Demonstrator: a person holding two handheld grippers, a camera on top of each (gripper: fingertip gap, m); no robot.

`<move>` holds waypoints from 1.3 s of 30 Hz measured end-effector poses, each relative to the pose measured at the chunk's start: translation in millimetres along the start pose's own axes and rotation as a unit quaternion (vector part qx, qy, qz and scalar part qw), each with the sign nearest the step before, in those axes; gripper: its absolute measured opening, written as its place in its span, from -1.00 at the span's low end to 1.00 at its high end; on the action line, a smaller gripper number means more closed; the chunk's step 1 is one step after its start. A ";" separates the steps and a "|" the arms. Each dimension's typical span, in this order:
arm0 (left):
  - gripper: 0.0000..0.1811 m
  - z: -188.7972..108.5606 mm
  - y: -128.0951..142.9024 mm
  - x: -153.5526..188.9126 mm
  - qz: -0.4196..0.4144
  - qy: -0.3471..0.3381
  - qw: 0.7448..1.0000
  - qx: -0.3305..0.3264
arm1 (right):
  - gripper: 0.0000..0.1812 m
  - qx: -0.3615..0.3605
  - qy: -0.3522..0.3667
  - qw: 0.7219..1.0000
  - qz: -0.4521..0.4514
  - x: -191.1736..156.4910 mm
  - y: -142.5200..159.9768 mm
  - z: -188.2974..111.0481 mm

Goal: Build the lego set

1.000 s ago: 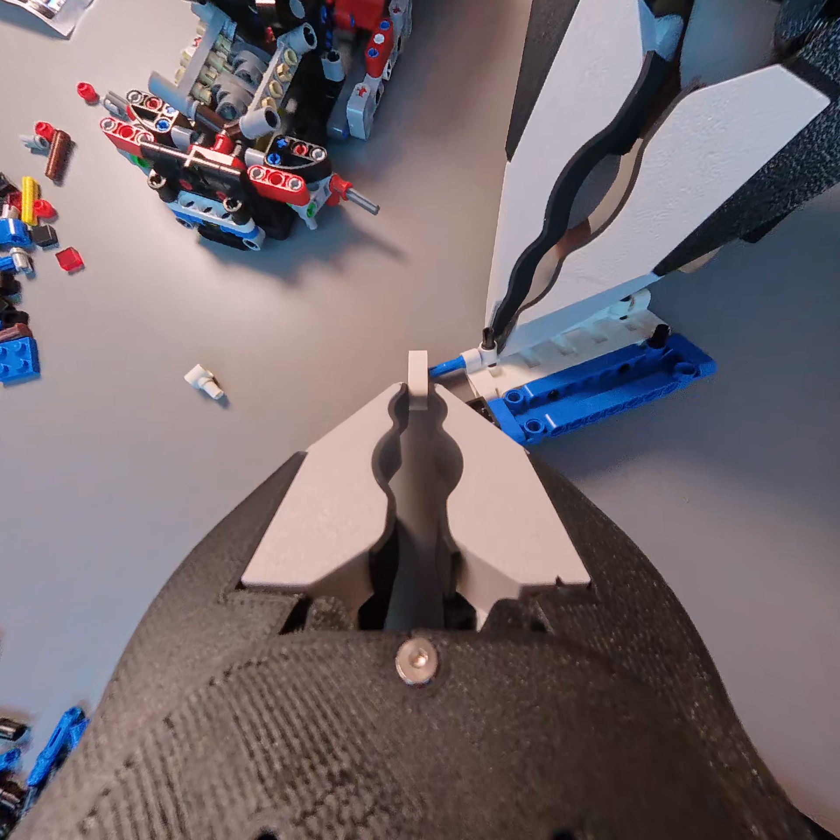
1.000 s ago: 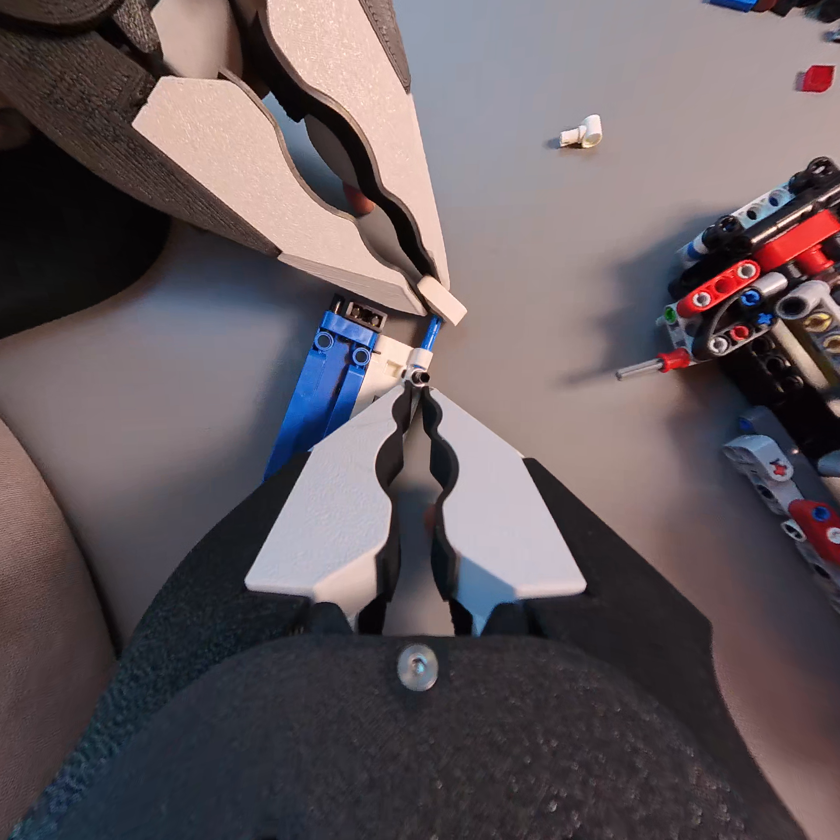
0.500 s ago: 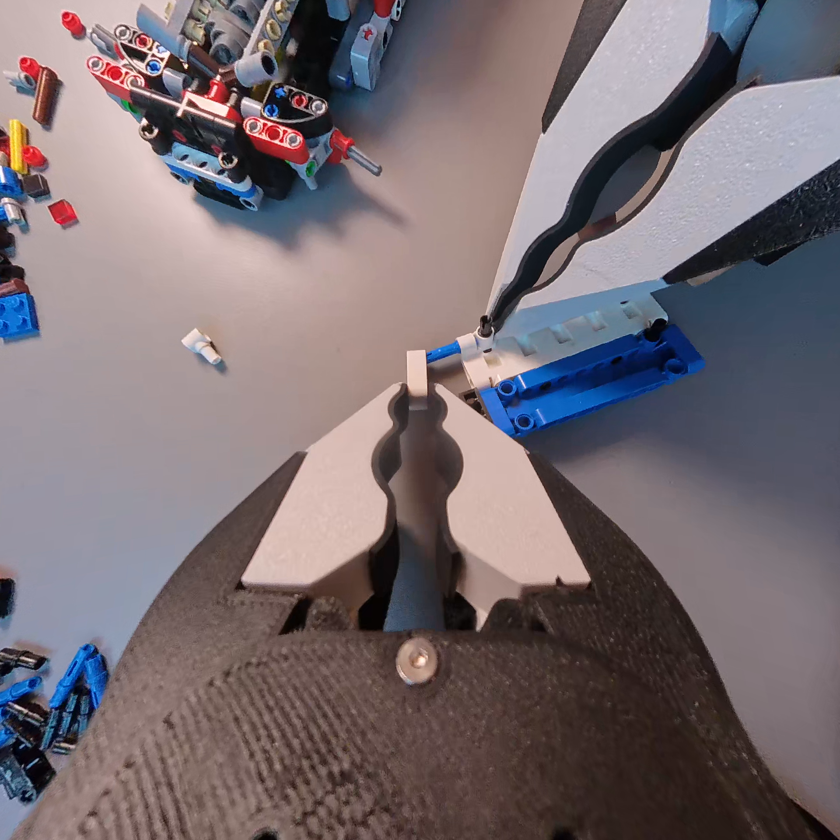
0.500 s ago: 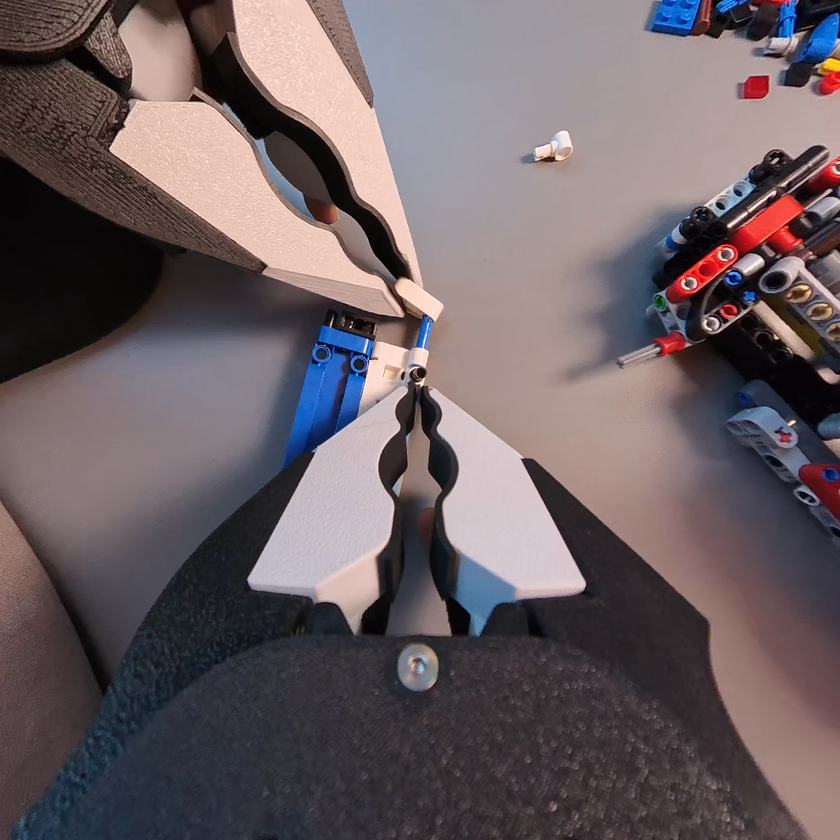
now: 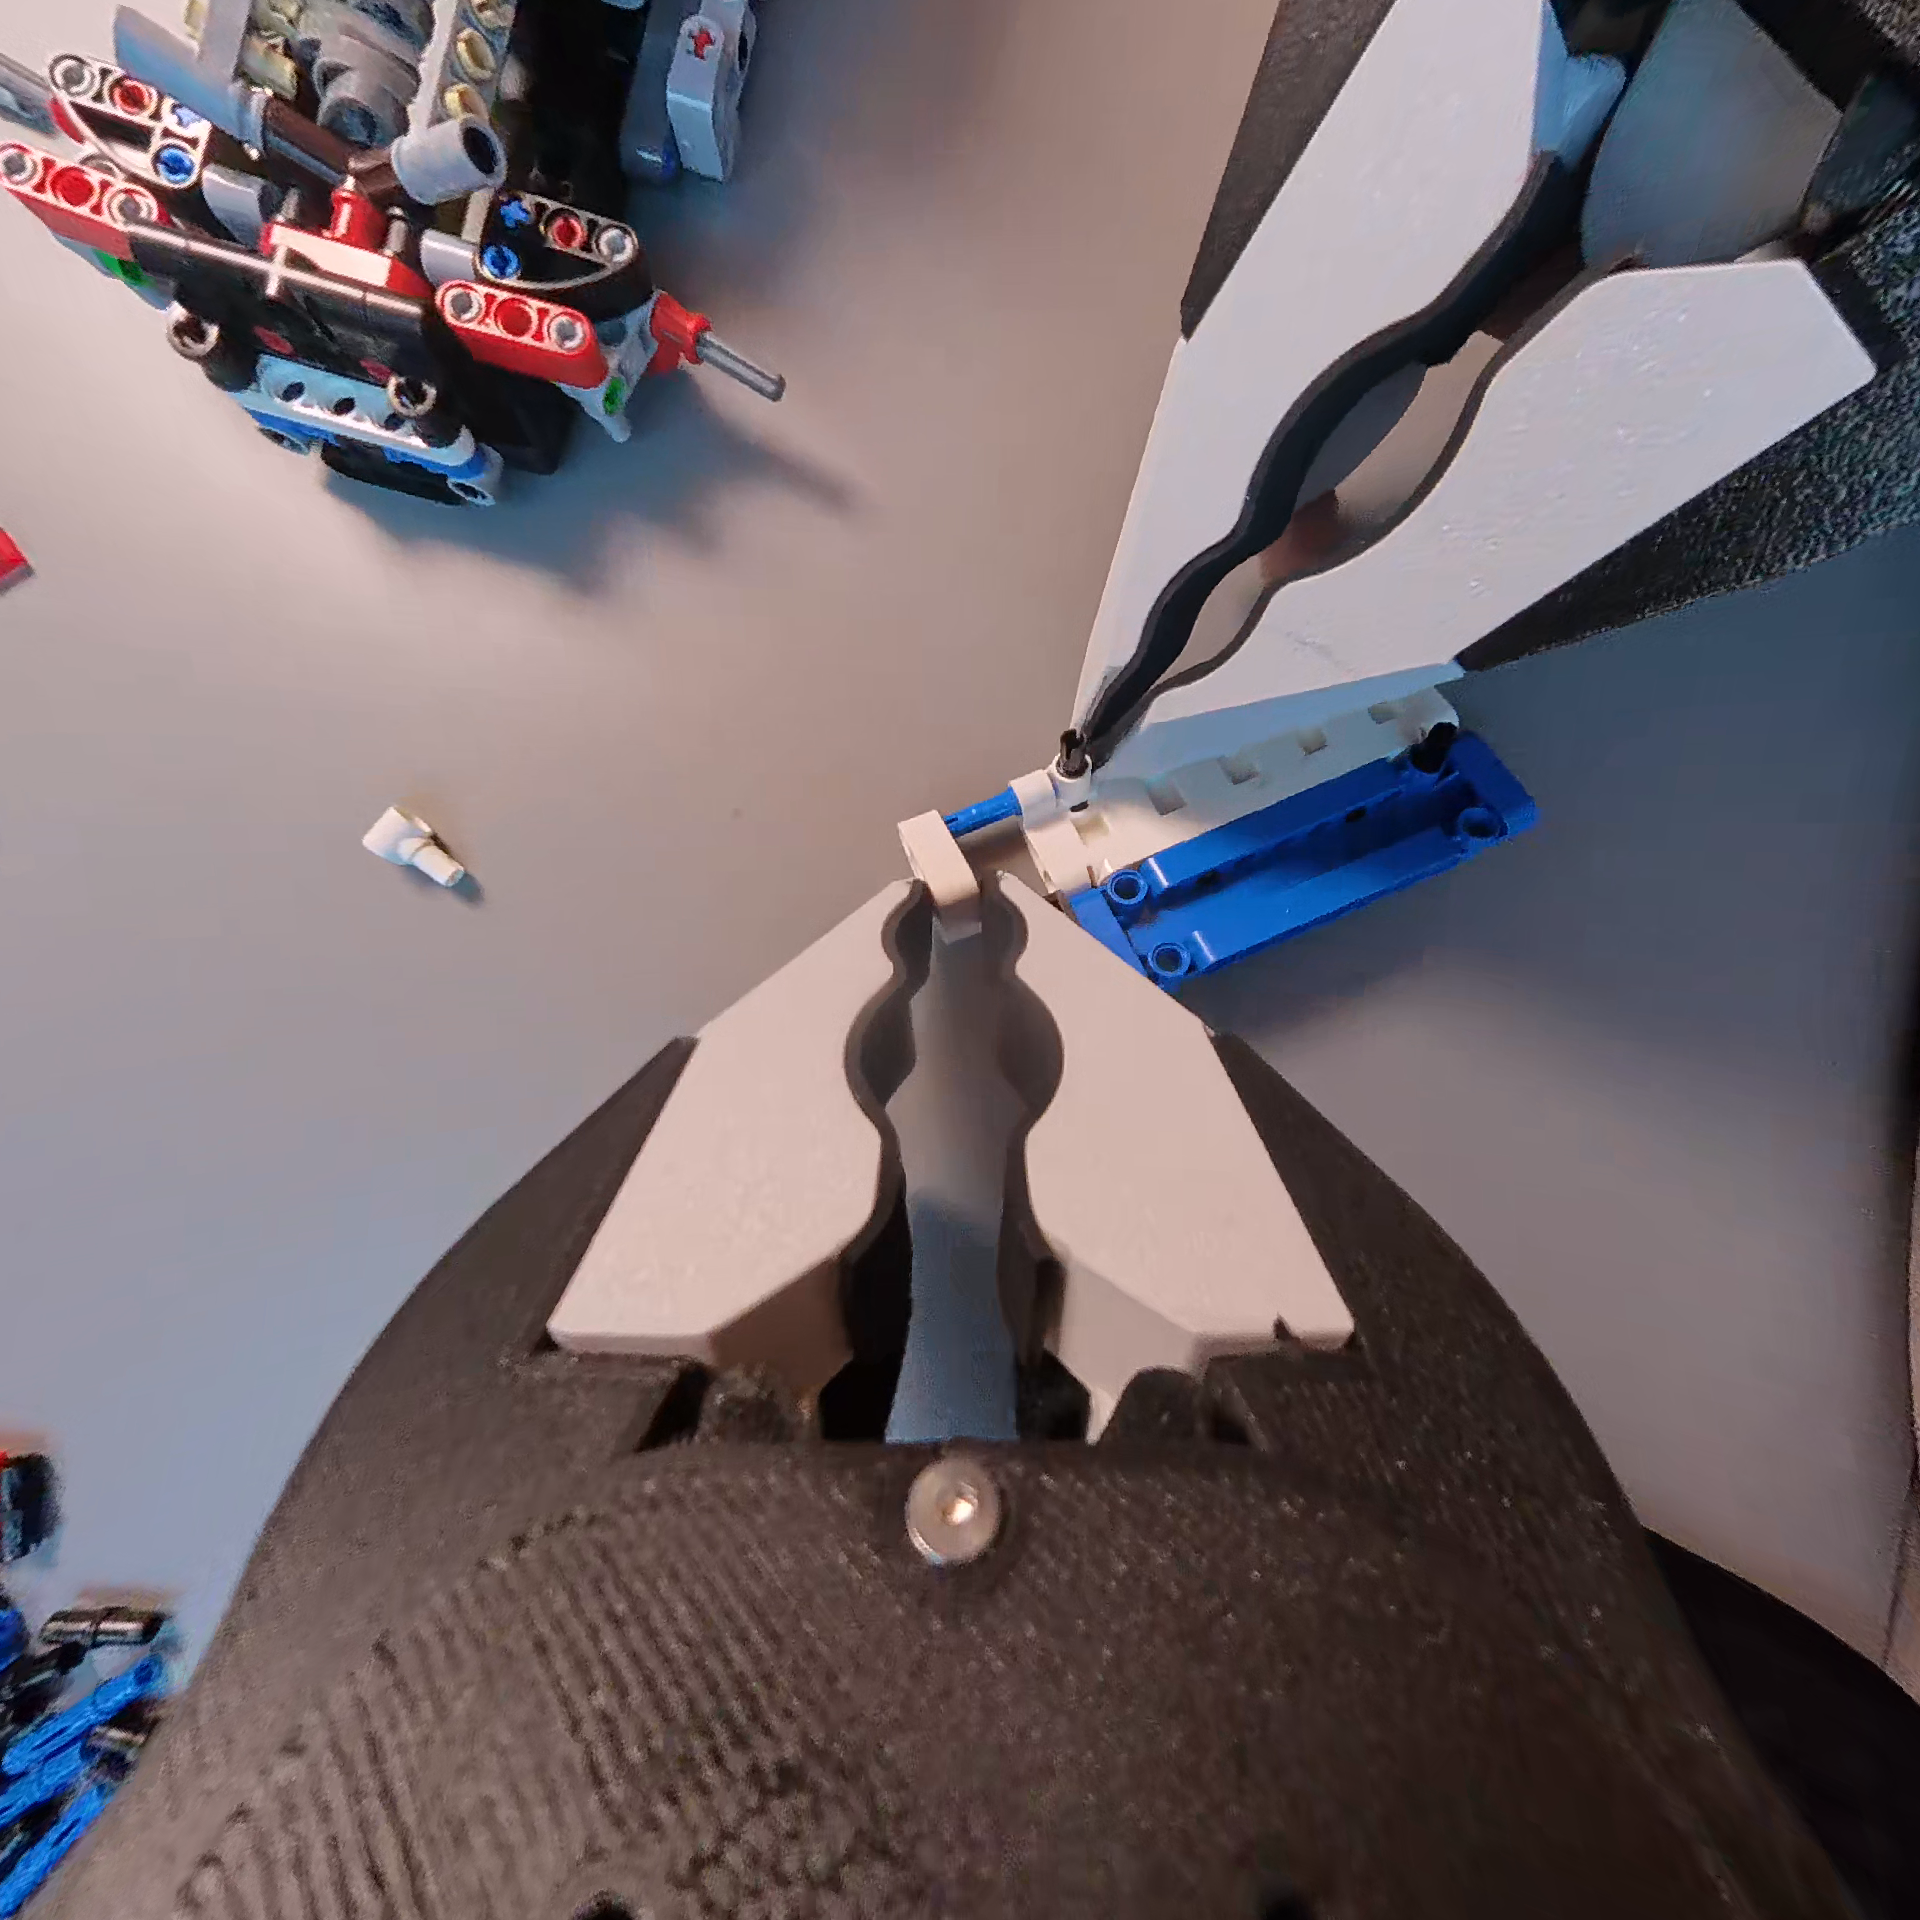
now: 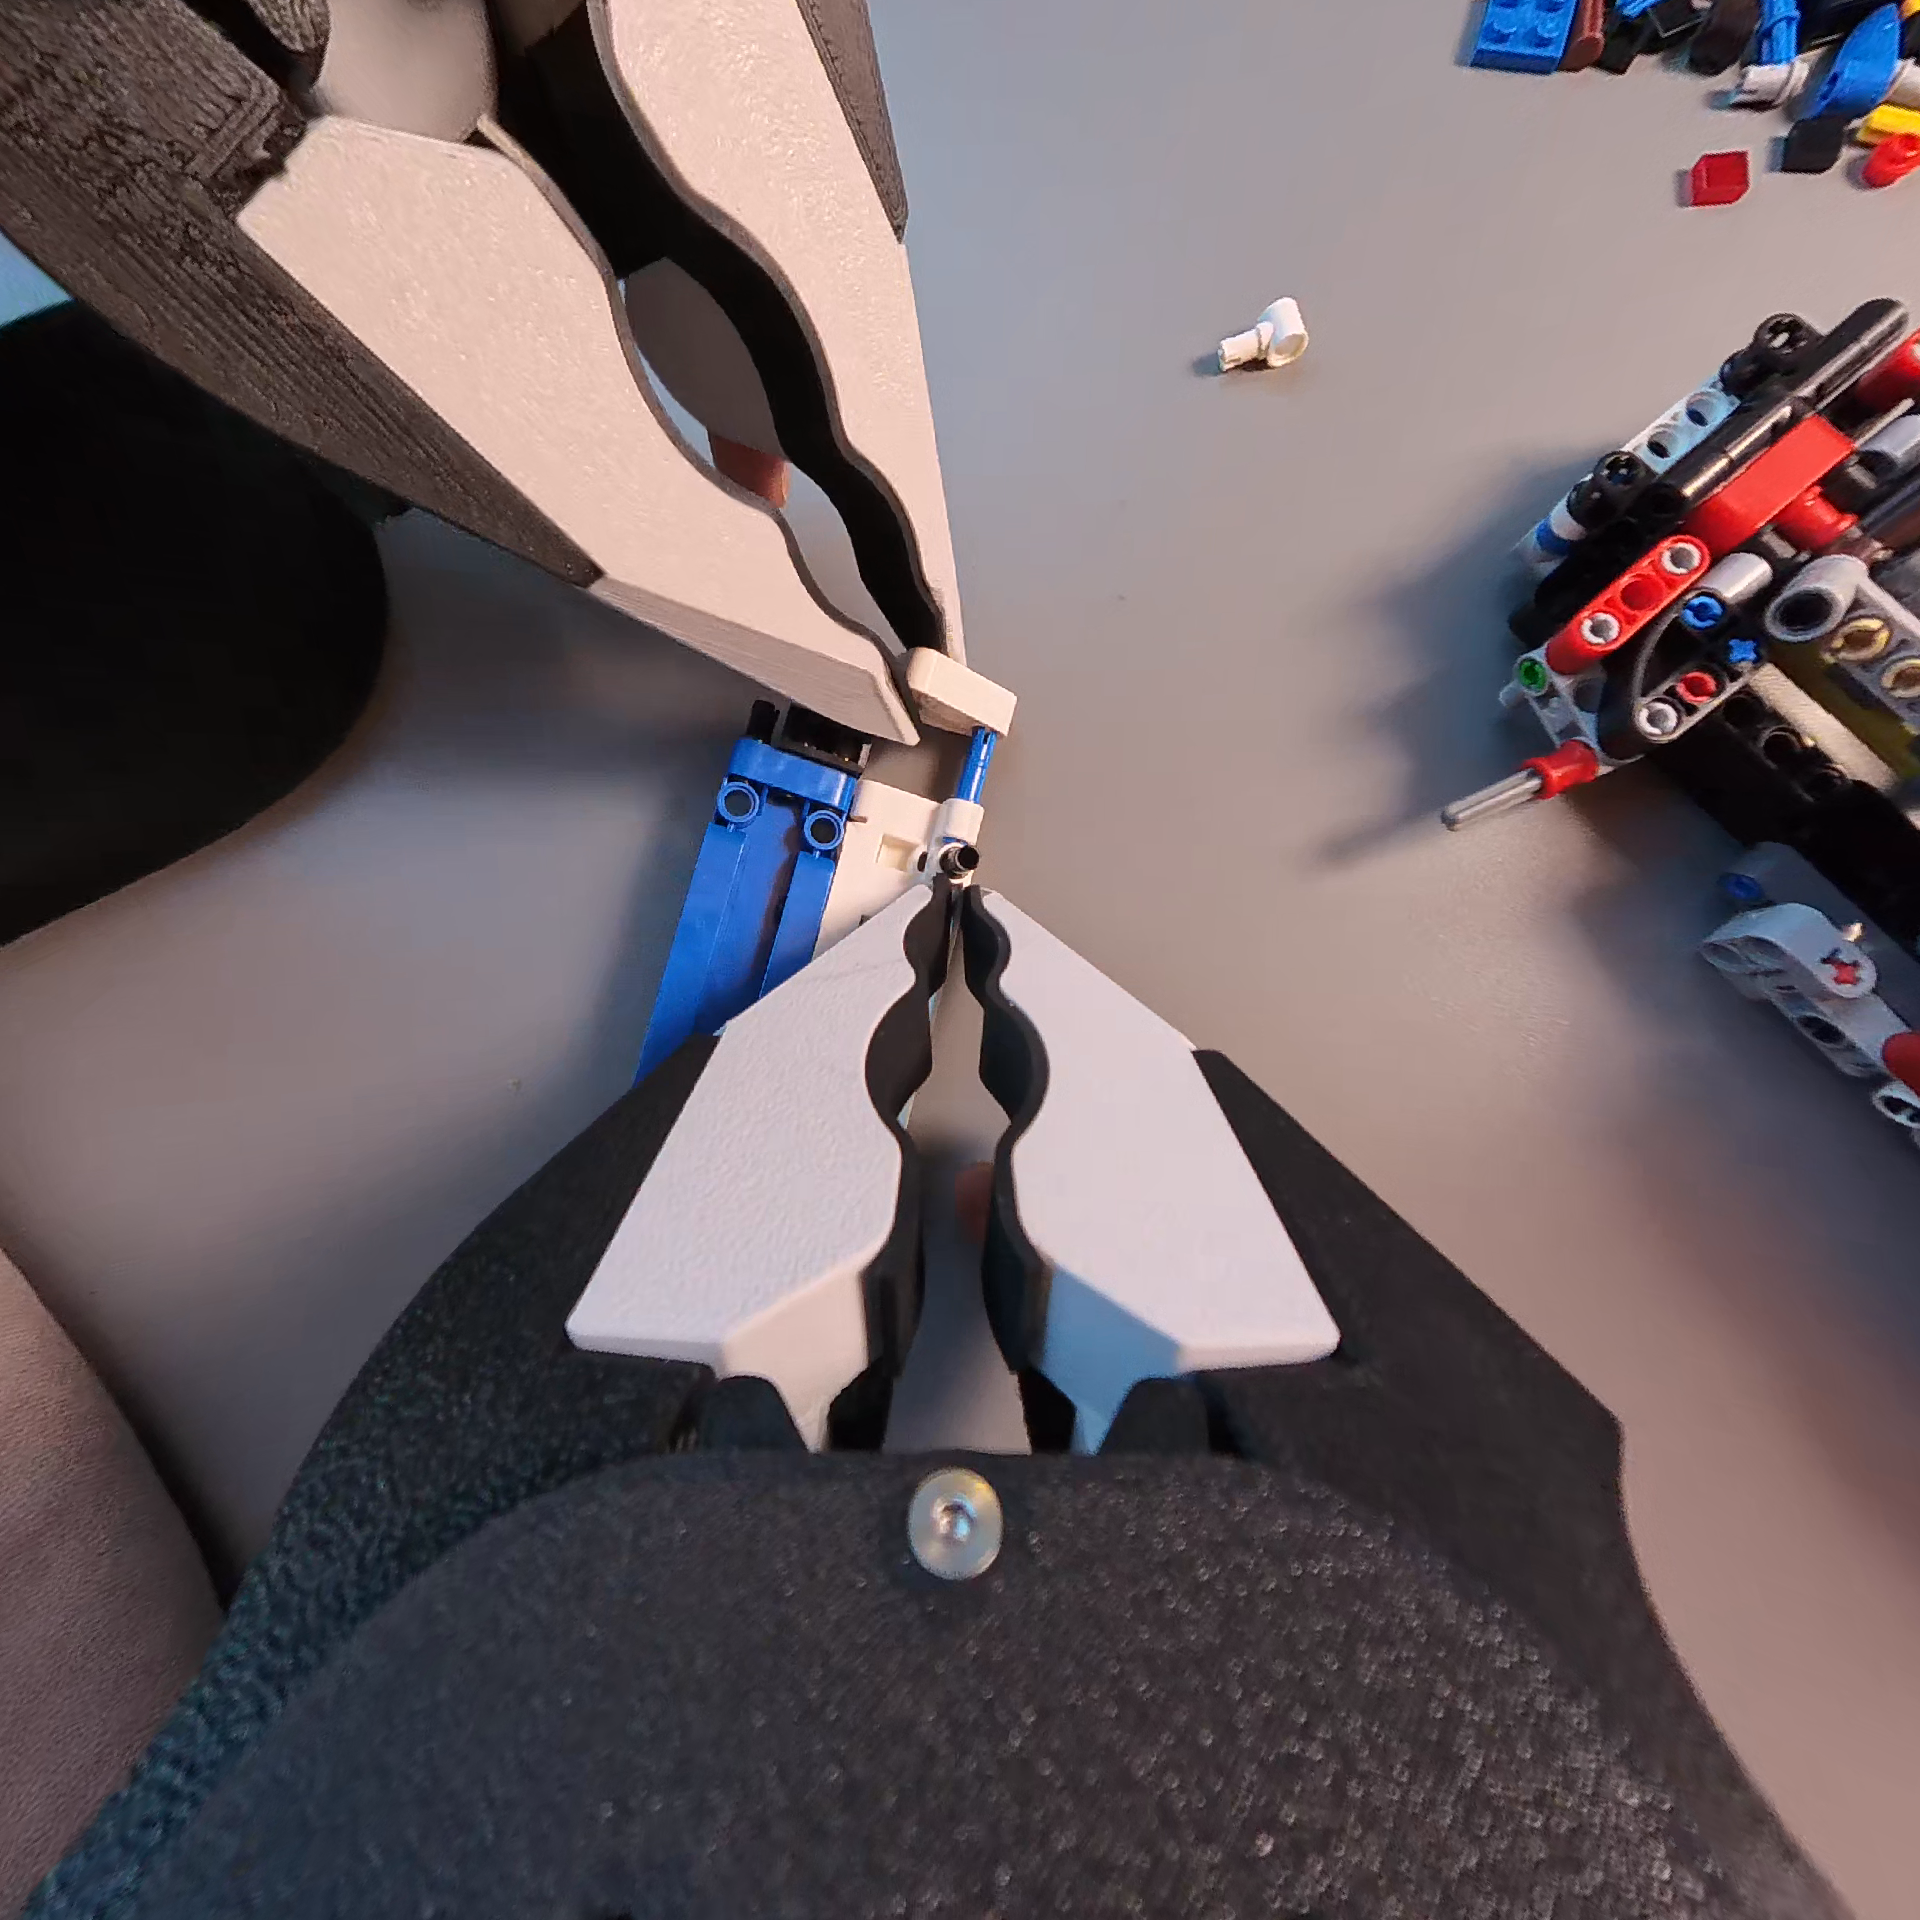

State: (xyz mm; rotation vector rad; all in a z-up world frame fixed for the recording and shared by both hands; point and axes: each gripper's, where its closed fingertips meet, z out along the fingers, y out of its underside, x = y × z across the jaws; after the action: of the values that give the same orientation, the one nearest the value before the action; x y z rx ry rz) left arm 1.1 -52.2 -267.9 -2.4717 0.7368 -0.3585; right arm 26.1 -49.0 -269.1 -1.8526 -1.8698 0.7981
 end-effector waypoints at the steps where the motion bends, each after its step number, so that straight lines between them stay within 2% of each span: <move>1: -0.92 0.3 0.5 0.2 0.001 0.009 1.000 0.007 | -1.00 0.001 0.000 1.000 0.000 0.0 0.2 0.0; 7: -0.92 0.6 0.9 -0.2 0.014 0.059 0.996 0.059 | -1.00 -0.008 -0.004 1.000 -0.014 -4.6 0.6 1.9; 12: -0.92 -2.2 5.5 3.5 0.097 0.050 0.991 0.078 | -1.00 -0.007 -0.018 1.000 -0.006 -10.5 0.9 2.3; 15: -0.92 -3.2 6.4 3.8 0.114 0.037 0.988 0.092 | -1.00 -0.003 -0.017 1.000 -0.002 -11.6 0.4 2.6; 24: -0.92 -4.6 8.6 7.3 0.067 0.067 0.992 0.083 | -1.00 -0.002 -0.015 1.000 0.003 -17.0 0.6 3.6; 26: -0.93 -4.9 9.0 8.1 0.076 0.071 0.991 0.086 | -1.00 -0.002 -0.012 1.000 0.000 -18.2 0.7 3.7; 29: -0.93 -5.6 11.9 9.4 0.149 0.053 0.983 0.090 | -1.00 0.003 -0.016 1.000 0.005 -20.6 0.8 3.5; 32: -0.92 -6.3 13.9 11.6 0.179 0.051 0.978 0.095 | -1.00 0.005 -0.014 1.000 0.004 -22.1 1.1 3.4; 37: -0.93 -9.6 11.7 13.6 0.143 0.085 0.978 0.125 | -1.00 0.005 -0.019 1.000 0.003 -27.2 1.0 4.5; 39: -0.93 -10.0 11.8 13.6 0.166 0.074 0.975 0.131 | -1.00 0.002 -0.025 1.000 -0.004 -29.0 1.0 4.7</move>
State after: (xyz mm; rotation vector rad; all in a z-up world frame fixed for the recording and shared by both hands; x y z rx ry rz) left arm 3.3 -72.4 -264.9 -2.0467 1.0726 -0.4824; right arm 25.3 -78.4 -270.0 -1.8377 -1.9025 0.8524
